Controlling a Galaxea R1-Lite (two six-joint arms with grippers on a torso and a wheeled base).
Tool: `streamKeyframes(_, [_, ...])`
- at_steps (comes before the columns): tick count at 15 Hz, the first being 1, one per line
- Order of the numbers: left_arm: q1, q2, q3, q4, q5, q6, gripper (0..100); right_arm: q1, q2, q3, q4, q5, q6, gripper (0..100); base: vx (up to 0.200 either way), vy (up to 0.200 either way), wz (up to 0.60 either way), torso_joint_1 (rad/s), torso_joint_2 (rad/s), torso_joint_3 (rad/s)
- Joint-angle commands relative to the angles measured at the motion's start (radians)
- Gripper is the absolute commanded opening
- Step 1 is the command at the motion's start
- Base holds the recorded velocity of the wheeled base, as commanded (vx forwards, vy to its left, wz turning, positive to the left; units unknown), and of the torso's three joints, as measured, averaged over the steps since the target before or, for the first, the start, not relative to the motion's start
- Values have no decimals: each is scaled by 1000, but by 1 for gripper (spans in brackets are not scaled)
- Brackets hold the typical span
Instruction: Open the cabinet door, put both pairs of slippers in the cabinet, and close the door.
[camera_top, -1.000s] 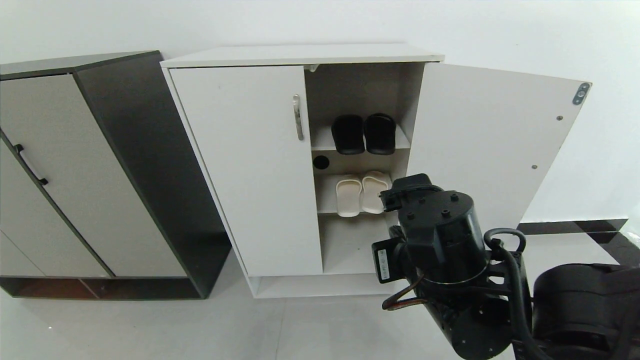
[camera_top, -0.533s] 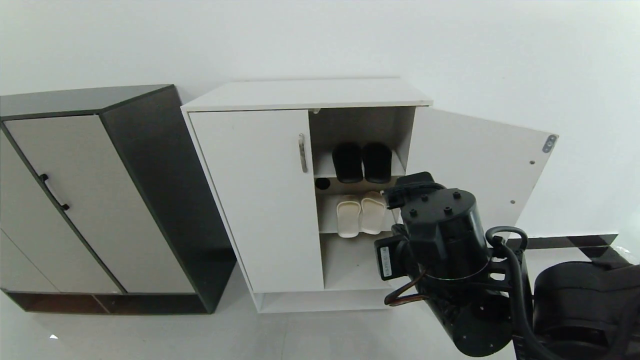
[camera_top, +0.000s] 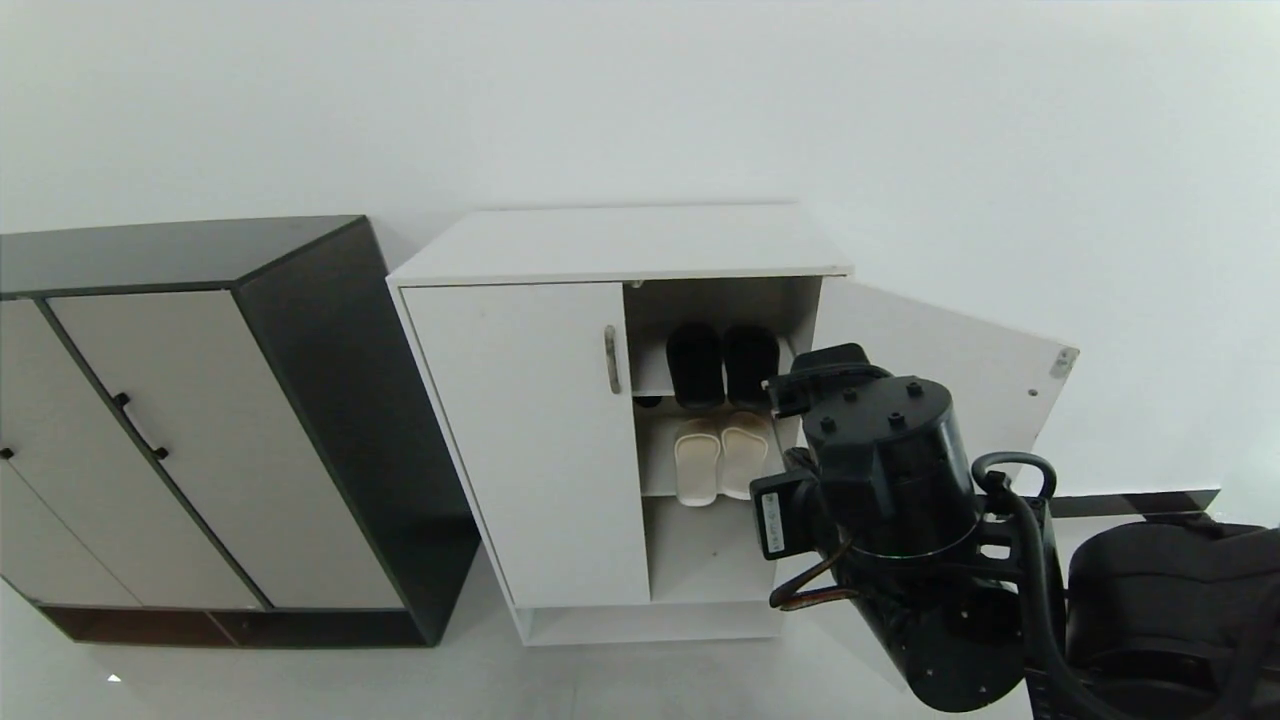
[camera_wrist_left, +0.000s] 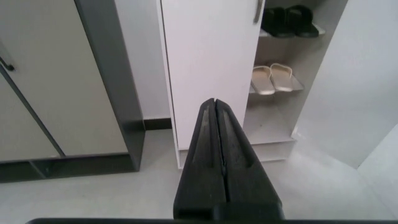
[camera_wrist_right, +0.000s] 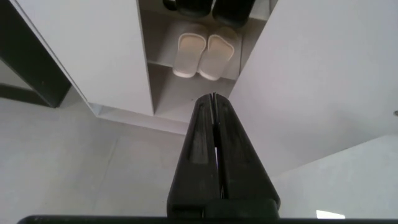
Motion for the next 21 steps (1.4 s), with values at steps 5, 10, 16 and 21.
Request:
streamKeyframes(5, [0, 0, 0, 0, 1, 0, 0, 1, -2, 0, 0, 0, 0, 0, 0, 0, 0, 199, -508, -312])
streamKeyframes(10, [0, 0, 0, 0, 1, 0, 0, -13, 1, 0, -2, 0, -13, 0, 0, 0, 0, 230, -542, -314])
streamKeyframes(16, [0, 0, 0, 0, 1, 1, 0, -13, -5, 12, -2, 0, -23, 0, 0, 0, 0, 95, -234, -131])
streamKeyframes(21, [0, 0, 0, 0, 1, 0, 0, -11, -1, 17, -2, 0, -24, 0, 0, 0, 0, 0, 0, 0])
